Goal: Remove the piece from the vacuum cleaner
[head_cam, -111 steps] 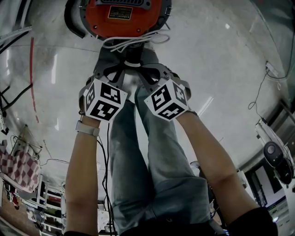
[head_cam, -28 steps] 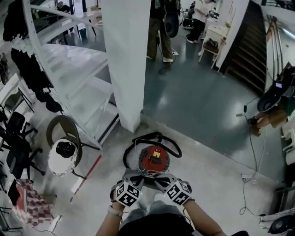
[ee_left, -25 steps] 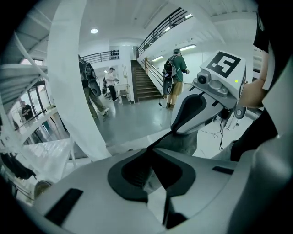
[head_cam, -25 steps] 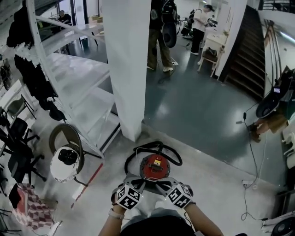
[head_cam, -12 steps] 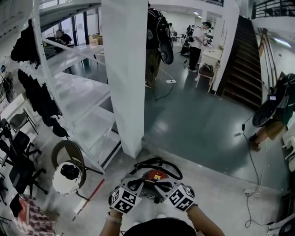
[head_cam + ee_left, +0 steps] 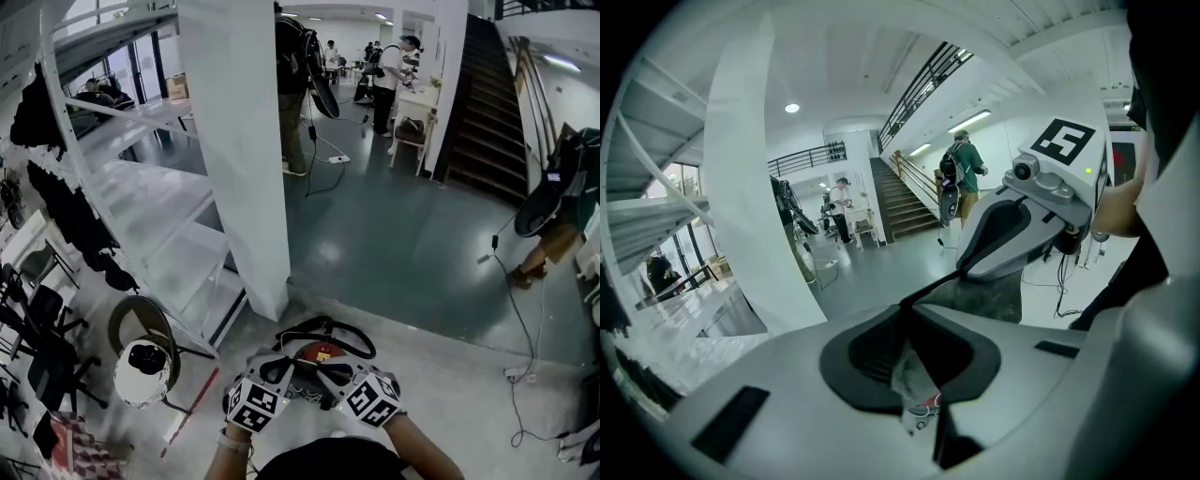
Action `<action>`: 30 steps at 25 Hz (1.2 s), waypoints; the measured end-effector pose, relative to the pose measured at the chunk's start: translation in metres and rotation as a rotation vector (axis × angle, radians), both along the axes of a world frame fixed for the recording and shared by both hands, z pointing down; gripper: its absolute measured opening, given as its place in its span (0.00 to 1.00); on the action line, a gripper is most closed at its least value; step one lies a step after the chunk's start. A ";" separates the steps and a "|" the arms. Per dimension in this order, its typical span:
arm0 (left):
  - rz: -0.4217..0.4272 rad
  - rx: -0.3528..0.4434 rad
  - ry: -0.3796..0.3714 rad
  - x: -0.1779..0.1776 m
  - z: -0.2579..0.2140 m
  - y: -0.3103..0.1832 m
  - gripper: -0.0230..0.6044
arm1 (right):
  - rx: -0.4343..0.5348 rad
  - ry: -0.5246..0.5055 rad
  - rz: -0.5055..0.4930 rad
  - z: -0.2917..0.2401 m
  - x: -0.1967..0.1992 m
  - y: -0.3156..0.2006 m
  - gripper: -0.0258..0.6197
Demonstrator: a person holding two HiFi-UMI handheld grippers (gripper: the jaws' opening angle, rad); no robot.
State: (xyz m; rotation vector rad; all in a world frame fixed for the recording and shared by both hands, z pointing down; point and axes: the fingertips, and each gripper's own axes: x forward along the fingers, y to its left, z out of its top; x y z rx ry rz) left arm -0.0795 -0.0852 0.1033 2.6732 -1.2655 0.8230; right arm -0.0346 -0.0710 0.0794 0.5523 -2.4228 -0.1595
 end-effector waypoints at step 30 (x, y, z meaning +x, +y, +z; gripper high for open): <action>0.026 -0.018 -0.011 0.022 0.007 0.023 0.11 | 0.008 -0.017 0.053 0.008 0.020 0.027 0.10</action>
